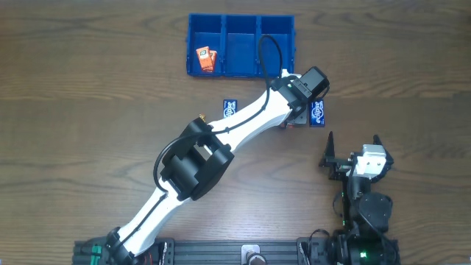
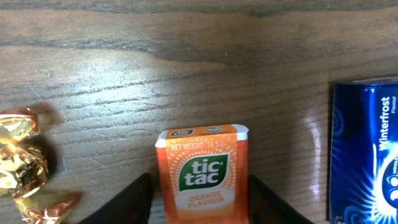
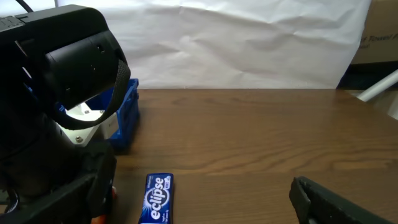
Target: Sort Candies Into Trays
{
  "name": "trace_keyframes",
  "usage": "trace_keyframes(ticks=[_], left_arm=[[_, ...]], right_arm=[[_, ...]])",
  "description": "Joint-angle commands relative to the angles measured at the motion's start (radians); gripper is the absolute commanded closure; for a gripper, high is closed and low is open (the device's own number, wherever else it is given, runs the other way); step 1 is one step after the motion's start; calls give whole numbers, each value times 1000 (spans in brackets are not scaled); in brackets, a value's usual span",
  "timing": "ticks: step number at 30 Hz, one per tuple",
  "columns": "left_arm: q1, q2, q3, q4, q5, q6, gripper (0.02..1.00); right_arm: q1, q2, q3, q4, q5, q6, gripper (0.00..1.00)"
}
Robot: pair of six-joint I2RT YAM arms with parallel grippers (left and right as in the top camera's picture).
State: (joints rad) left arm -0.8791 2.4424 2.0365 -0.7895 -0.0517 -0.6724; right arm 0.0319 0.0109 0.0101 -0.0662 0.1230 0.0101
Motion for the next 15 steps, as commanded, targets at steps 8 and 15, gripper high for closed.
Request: trace_keyframes(ticks=[8,15], left_arm=[[-8,40,9,3,-26,12,722],[16,-26,134,-58,-142,86,741]], right_arm=[[-6,-6,-2,-4,-2,-11,3],[-6,-6,-2,-4,-2,-11,3]])
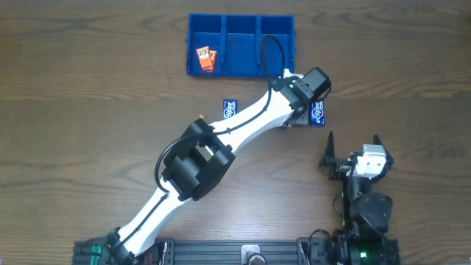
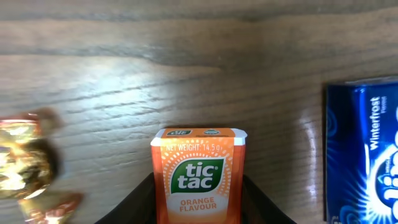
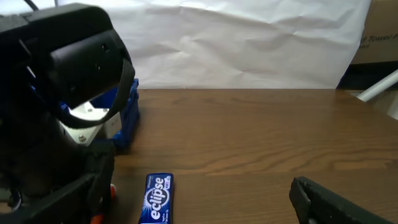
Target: Sort Candies Into Trays
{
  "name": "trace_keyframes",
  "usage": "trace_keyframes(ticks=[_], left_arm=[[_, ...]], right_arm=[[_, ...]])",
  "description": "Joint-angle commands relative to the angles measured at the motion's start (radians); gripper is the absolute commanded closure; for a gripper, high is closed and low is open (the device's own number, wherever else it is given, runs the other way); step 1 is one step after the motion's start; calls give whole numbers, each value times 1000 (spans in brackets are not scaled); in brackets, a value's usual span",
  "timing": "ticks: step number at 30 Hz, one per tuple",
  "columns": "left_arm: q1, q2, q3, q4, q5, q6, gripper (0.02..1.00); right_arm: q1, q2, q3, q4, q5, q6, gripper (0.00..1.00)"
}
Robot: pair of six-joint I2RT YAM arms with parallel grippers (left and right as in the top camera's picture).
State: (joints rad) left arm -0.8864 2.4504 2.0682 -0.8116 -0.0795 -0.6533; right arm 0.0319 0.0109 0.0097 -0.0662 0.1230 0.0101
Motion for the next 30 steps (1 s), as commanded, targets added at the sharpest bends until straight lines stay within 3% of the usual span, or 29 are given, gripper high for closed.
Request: trace_keyframes(ticks=[1,7,10,16,30], left_arm=[[34,-52,121,-50,-138,84,744],[198,-224,158,-74,-211,237,750],[307,-276,158,-85,-188,293,748],[499,-266,145,-97,-53,322,770],[526,-133,117,-89,3,362,757]], right_arm=[[-6,-6,-2,-4,-2,-11,3],[-6,-6,-2,-4,-2,-11,3],[-6,-6,-2,-4,-2,-11,3],[-6,-6,-2,-4,-2,-11,3],[-6,-6,-2,-4,-2,-11,3]])
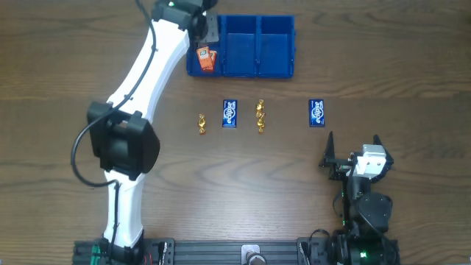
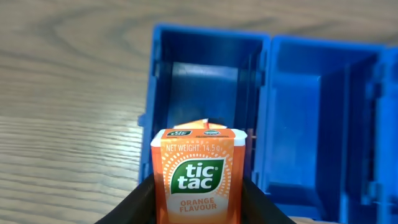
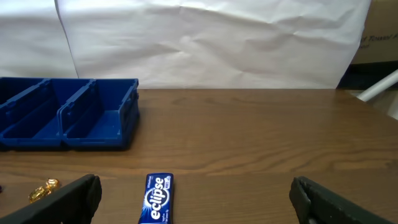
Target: Sort Candies Into Trays
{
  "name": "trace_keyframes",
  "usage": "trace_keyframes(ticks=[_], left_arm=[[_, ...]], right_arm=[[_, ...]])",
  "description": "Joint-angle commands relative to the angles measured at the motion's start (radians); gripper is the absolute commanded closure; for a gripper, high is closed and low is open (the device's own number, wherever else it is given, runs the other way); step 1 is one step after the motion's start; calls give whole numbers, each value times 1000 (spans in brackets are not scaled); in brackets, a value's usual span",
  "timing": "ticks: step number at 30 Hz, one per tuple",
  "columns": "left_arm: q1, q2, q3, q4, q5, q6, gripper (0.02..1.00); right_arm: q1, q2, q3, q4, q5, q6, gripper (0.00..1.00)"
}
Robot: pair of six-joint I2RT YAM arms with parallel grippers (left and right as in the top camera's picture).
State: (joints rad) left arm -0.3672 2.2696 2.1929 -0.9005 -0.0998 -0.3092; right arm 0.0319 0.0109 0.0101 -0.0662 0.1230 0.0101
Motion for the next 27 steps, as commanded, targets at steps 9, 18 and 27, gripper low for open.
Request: trace_keyframes(ticks=[9,18,27], left_arm=[[14,66,-7,26,45,63,744],[24,66,-7,28,44,62,213],[35,-2,-6,71,62,50,20]], right_arm=[[-6,-6,-2,-4,-2,-11,3],[-6,-6,-2,-4,-2,-11,3],[-6,-6,-2,-4,-2,-11,3]])
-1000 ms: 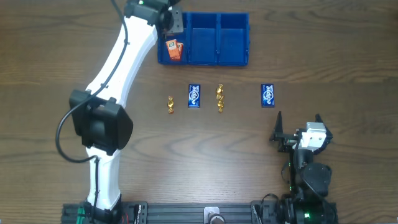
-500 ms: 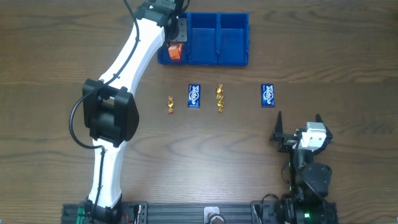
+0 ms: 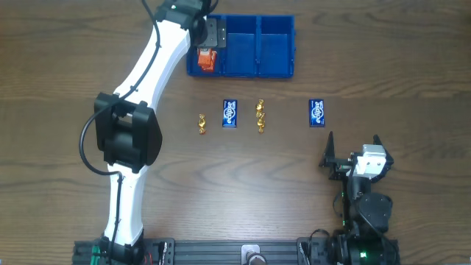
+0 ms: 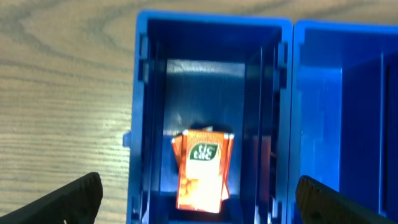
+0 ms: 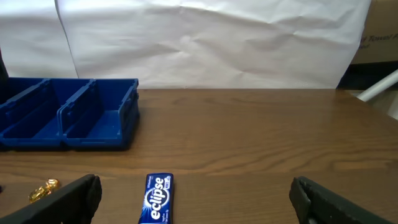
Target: Sort Candies Into Trays
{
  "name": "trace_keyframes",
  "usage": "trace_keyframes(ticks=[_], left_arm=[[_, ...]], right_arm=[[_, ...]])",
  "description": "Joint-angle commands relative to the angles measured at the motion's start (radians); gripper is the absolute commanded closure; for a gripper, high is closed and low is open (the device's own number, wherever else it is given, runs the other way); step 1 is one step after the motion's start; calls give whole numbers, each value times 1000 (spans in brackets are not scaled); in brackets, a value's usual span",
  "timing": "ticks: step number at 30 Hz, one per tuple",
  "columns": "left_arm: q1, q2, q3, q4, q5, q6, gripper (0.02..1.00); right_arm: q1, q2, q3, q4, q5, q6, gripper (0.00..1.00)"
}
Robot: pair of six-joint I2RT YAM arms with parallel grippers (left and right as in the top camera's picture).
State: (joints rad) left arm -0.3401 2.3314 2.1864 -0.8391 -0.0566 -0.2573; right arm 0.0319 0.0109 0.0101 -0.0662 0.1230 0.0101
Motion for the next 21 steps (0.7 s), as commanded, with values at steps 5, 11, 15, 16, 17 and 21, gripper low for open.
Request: trace_keyframes(ticks=[5,11,15,16,17,21], left_arm=[[14,-284,-152,175,25,19,20],[44,-743,-686,603,25,91,18],[47,-1082,-1008,784,0,205,18],[49,-1143,-1064,801,-4,219,18],[55,-1209,-1124,815,-6,229,18],[117,-1482,-1374,849,5,232,20]], right_arm=[[-6,-6,-2,-4,-2,-11,3],[-6,-6,-2,-4,-2,-11,3],[-6,-6,-2,-4,-2,-11,3],[-6,-6,-2,-4,-2,-11,3],[-6,-6,-2,-4,-2,-11,3],[-6,-6,-2,-4,-2,-11,3]])
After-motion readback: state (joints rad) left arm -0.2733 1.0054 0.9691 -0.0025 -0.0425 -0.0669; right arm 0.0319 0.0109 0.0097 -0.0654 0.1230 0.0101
